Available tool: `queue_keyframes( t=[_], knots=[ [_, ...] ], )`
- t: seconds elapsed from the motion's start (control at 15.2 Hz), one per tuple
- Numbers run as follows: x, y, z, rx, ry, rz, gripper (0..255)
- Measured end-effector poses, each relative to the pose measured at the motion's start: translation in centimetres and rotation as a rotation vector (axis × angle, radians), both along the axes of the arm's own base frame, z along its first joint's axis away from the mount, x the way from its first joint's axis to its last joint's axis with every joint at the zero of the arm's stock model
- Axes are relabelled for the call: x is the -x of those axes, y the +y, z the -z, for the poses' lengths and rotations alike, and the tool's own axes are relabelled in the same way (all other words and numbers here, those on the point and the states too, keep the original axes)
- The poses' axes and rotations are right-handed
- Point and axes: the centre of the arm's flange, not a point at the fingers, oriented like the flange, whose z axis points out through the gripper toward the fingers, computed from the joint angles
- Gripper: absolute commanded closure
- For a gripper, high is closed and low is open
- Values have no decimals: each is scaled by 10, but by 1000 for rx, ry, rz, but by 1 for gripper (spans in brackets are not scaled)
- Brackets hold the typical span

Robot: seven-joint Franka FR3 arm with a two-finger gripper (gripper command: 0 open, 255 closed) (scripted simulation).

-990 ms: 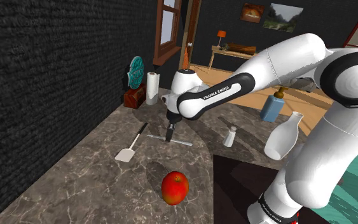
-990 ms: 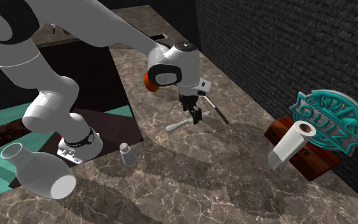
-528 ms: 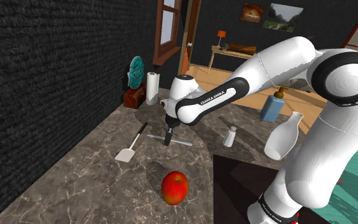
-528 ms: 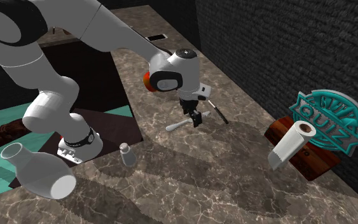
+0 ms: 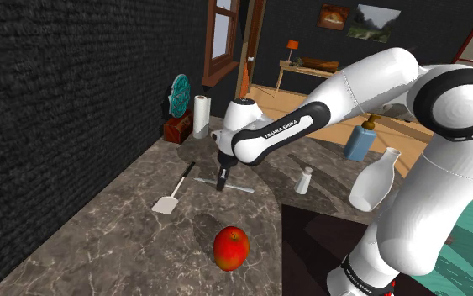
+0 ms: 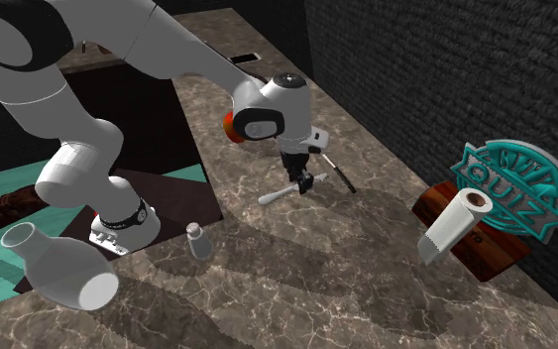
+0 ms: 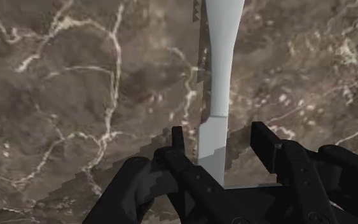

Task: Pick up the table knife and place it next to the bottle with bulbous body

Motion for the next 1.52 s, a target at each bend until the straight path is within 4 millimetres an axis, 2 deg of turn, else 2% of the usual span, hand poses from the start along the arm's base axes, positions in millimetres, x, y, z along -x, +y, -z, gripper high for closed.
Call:
queue_keyframes(
  t=[0.59,1.52],
  knots=[
    [-1,-4,-8,2,3,6,255],
    [-1,-5,-80,3,6,8,255]
  ],
)
